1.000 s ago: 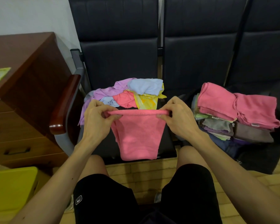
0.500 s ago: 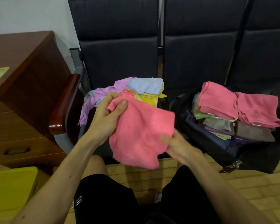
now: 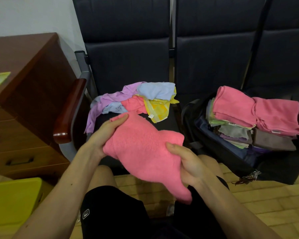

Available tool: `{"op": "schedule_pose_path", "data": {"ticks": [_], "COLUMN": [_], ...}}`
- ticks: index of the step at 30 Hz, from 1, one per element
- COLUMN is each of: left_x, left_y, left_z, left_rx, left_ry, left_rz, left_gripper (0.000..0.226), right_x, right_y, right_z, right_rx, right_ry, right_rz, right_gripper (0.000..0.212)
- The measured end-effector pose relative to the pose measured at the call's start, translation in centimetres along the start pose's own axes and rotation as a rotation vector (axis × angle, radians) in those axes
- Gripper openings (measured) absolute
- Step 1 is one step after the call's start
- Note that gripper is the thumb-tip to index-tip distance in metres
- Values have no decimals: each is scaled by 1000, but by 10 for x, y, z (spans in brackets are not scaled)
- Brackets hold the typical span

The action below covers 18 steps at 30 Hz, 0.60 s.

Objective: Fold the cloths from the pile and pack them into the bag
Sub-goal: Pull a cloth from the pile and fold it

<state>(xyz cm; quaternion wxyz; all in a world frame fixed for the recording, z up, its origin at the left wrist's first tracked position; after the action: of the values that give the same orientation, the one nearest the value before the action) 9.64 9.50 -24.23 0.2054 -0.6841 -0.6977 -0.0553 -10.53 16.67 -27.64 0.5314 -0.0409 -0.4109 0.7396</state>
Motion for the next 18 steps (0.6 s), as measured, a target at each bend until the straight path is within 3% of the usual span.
{"op": "schedule_pose_path", "data": {"ticks": [4, 8, 12, 16, 18], "left_x": [8, 9, 15, 19, 24], "left_y": [-6, -2, -2, 0, 0], "left_z": [26, 48, 65, 69, 65], "left_rx": [320, 526, 512, 436, 381], "left_ry": [152, 172, 312, 402, 366], "left_rz": [28, 35, 47, 124, 149], "left_gripper": [50, 57, 77, 95, 82], "right_x": [-1, -1, 0, 0, -1], "right_y": [-7, -6, -5, -4, -1], "right_z": [6, 10, 17, 22, 24], "right_rx": [-12, -61, -116, -145, -153], "right_ry": [67, 108, 136, 155, 146], "right_rz": [-53, -79, -164, -223, -237], "right_gripper": [90, 72, 39, 37, 38]}}
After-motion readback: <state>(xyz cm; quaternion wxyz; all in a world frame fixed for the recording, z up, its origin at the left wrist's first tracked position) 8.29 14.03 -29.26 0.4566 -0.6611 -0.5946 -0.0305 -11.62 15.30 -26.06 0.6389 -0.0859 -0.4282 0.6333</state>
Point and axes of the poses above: each hand's wrist, its own x-axis away from the middle knuckle, its own y-axis out of the back of the hand, z = x × y, the point moved 1 cm from there along -x, towards the middle knuckle, and after that the axes turned 6 degrees about -z, right-handed, at the moved point
